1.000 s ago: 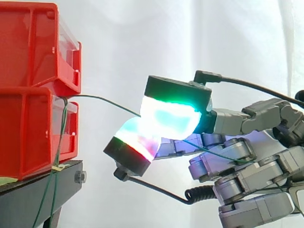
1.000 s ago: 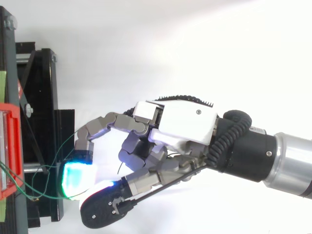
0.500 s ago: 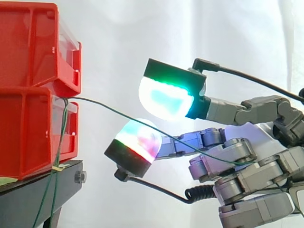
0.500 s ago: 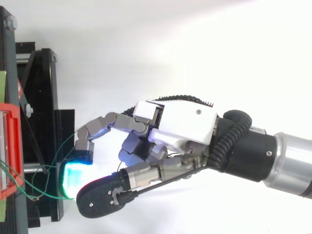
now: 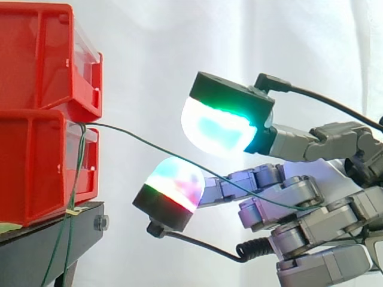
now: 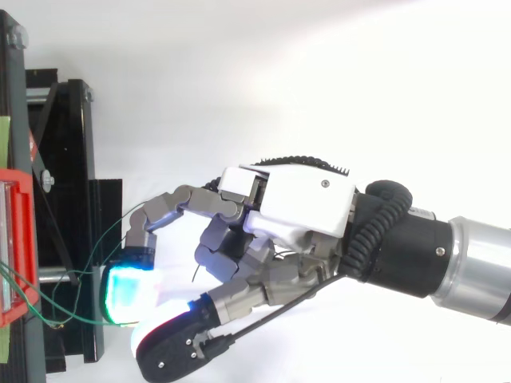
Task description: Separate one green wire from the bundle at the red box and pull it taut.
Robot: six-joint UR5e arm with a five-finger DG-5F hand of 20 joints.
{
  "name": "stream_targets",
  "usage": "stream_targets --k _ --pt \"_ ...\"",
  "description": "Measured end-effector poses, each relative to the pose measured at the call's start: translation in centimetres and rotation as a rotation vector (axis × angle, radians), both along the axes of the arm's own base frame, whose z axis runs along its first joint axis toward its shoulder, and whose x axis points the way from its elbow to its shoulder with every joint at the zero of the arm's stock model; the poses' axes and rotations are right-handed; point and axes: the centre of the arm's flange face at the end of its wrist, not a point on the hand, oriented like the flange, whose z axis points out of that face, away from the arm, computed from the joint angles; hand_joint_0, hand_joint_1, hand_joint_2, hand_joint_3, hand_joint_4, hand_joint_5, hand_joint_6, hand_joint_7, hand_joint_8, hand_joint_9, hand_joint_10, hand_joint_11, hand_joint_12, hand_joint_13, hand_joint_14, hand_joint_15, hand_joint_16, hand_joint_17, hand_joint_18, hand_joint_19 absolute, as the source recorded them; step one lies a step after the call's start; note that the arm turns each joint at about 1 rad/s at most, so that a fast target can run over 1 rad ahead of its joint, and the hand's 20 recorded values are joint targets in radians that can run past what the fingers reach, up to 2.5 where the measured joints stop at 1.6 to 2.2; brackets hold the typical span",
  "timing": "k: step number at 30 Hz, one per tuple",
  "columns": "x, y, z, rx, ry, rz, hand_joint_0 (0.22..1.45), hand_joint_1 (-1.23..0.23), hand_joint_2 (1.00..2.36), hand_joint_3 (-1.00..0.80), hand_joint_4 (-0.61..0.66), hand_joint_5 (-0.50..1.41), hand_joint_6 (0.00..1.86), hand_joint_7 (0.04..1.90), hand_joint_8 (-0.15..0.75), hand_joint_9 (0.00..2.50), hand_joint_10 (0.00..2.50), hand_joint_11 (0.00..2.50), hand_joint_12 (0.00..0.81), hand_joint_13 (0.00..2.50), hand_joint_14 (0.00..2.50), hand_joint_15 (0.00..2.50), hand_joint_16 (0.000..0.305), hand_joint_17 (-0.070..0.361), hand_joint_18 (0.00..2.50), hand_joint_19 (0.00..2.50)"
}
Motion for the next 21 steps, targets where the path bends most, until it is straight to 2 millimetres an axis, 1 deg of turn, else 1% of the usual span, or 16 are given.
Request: stream_targets --k 1,2,4,6,7,9,10,13,14,16,21 --pt "-0.1 0.0 -0.2 -0.001 0.002 0.000 0.47 -0.84 1.00 -0.50 0.05 -0.21 0.84 0.94 0.236 1.39 2.50 1.73 0.323 2.02 2.11 0.69 0.049 0.110 2.23 1.47" --pt "-0.1 0.0 -0.4 -0.002 0.004 0.000 0.47 -0.83 1.00 -0.50 0.05 -0.21 0.84 0.95 0.243 1.37 2.50 1.69 0.320 2.04 1.75 0.86 0.050 0.112 2.16 1.45" --pt "-0.3 -0.1 -0.9 -0.004 0.005 -0.002 0.47 -0.82 1.00 -0.50 0.04 -0.21 0.84 0.94 0.236 1.36 2.50 1.67 0.319 2.04 1.64 0.90 0.050 0.113 2.13 1.45" --pt "-0.5 -0.2 -1.7 -0.015 -0.001 -0.006 0.47 -0.80 1.00 -0.50 0.04 -0.21 0.84 0.93 0.233 1.36 2.50 1.66 0.321 2.04 1.63 0.91 0.048 0.108 2.12 1.45" --pt "-0.6 -0.3 -2.1 -0.023 -0.005 -0.008 0.49 -0.80 1.00 -0.50 0.03 -0.21 0.83 0.94 0.232 1.35 2.50 1.67 0.306 2.02 1.67 0.87 0.047 0.106 2.11 1.46" --pt "-0.6 -0.4 -2.6 -0.053 -0.024 -0.016 0.51 -0.80 1.00 -0.50 0.03 -0.21 0.83 0.96 0.221 1.35 2.50 1.69 0.289 1.99 1.87 0.77 0.044 0.098 2.08 1.48" --pt "-0.6 -0.4 -2.7 -0.067 -0.032 -0.019 0.54 -0.80 1.00 -0.50 0.02 -0.20 0.83 0.97 0.224 1.35 2.50 1.71 0.280 1.96 2.04 0.71 0.041 0.092 2.07 1.50" --pt "-0.4 -0.5 -2.8 -0.112 -0.041 -0.023 0.57 -0.78 1.00 -0.50 0.02 -0.20 0.83 0.98 0.209 1.34 2.50 1.75 0.275 1.92 2.27 0.61 0.038 0.086 2.07 1.52" --pt "-0.4 -0.5 -2.8 -0.127 -0.042 -0.023 0.57 -0.77 1.00 -0.50 0.02 -0.20 0.83 0.98 0.216 1.34 2.50 1.75 0.268 1.91 2.31 0.60 0.038 0.085 2.07 1.52" --pt "-0.3 -0.4 -2.6 -0.143 -0.044 -0.022 0.59 -0.77 1.00 -0.50 0.02 -0.20 0.83 0.99 0.217 1.34 2.50 1.75 0.266 1.89 2.48 0.53 0.037 0.084 2.08 1.53" --pt "0.0 -0.4 -2.2 -0.174 -0.045 -0.018 0.61 -0.72 1.00 -0.50 0.03 -0.19 0.83 1.00 0.221 1.36 2.50 1.78 0.259 1.88 2.50 0.45 0.035 0.078 2.12 1.55"
